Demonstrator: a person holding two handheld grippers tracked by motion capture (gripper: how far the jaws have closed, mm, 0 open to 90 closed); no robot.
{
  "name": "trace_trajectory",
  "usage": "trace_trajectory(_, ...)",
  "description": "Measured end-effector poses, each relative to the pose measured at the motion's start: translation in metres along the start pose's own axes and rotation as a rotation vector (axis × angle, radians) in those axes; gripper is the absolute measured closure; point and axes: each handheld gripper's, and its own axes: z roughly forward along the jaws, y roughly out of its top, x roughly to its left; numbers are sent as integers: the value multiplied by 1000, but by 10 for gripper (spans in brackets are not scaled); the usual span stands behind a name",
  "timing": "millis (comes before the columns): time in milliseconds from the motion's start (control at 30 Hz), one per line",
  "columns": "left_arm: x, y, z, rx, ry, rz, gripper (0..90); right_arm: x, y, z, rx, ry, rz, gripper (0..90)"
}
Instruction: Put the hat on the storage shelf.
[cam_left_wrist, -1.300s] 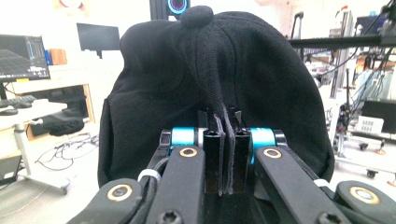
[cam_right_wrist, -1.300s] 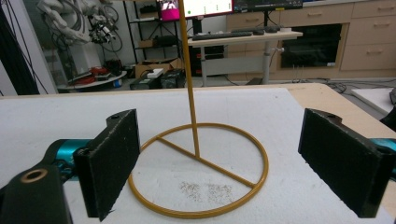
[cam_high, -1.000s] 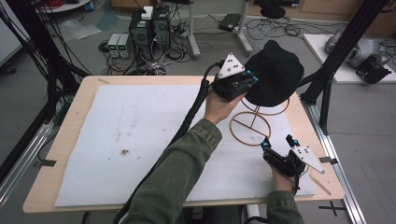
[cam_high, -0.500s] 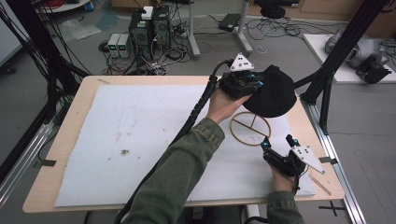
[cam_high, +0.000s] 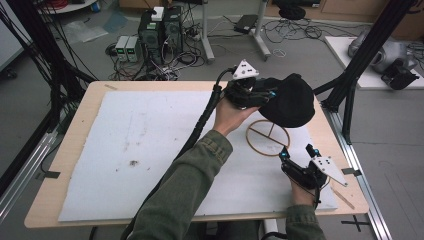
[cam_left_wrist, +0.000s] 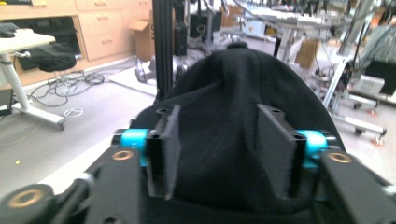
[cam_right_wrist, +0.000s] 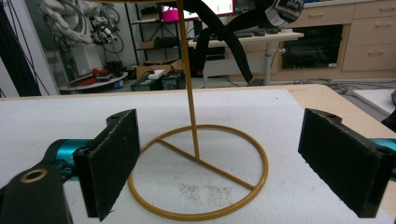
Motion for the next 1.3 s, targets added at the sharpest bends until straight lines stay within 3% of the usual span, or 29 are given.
trace_trajectory(133, 5, -3, -12, -34, 12, 0, 367, 1, 0, 0, 5, 0, 3, 120)
trace_trajectory(400, 20, -11, -53, -78, 85, 15, 261, 1, 0, 0, 4, -3, -3, 120)
trace_trajectory(900, 45, -38, -122, -122, 216, 12, 237, 5, 0, -1, 11, 2, -2, 120)
trace_trajectory(1300, 73, -63, -183, -124, 371, 8, 181, 4, 0, -2, 7, -1, 3, 120)
